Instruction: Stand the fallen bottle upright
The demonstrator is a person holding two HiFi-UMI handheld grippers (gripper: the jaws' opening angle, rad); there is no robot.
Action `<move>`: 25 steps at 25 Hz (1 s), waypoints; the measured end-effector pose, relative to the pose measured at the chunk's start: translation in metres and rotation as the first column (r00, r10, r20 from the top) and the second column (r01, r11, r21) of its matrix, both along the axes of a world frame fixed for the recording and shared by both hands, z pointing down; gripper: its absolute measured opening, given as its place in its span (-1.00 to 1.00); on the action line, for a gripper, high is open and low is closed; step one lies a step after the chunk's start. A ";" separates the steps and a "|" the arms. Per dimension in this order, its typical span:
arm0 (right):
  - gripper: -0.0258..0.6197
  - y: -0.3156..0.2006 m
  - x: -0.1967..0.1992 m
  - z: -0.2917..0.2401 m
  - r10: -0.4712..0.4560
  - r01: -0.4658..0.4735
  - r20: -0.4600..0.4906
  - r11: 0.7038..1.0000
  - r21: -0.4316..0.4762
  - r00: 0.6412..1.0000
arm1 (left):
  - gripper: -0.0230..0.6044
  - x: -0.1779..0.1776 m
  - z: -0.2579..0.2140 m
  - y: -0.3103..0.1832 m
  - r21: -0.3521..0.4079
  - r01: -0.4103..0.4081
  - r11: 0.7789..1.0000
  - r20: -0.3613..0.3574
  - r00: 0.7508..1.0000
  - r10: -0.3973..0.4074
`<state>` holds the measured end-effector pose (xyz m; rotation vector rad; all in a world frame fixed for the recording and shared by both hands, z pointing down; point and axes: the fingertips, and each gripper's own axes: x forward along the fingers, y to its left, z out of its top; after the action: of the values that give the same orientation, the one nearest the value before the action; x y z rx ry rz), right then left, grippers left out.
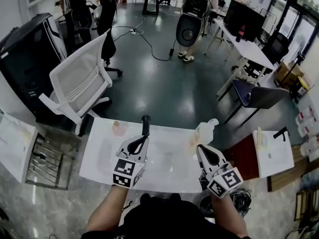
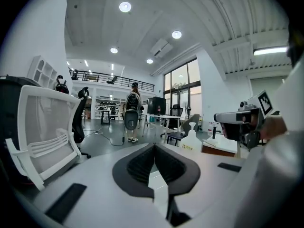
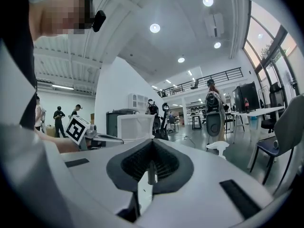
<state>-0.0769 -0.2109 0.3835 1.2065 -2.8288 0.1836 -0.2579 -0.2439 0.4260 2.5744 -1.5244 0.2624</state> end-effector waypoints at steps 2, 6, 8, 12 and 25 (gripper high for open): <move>-0.89 -0.006 0.003 -0.001 -0.010 0.009 0.012 1.000 0.011 1.000 | -0.87 0.000 0.000 -0.001 -0.010 0.016 1.000 0.011 1.000 -0.016; -0.89 -0.014 0.014 -0.002 -0.042 0.041 0.039 0.999 0.017 0.998 | -0.87 0.009 -0.001 -0.006 -0.026 0.058 0.998 0.018 0.998 -0.058; -0.89 -0.015 0.027 -0.002 -0.054 0.053 0.040 0.998 0.019 0.998 | -0.87 0.019 -0.002 -0.009 -0.032 0.084 0.996 0.015 0.996 -0.084; -0.89 -0.022 0.072 0.000 -0.057 0.057 0.013 0.998 0.025 0.998 | -0.87 0.046 -0.006 -0.015 -0.033 0.134 0.990 0.004 0.991 -0.134; -0.89 -0.049 0.117 0.004 -0.093 0.092 0.034 0.995 0.022 0.995 | -0.87 0.084 -0.010 -0.034 -0.049 0.194 0.980 0.027 0.981 -0.193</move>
<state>0.0400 -0.2603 0.3874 1.0832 -2.9165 0.1727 -0.1736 -0.2778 0.4158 2.3704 -1.7374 0.3042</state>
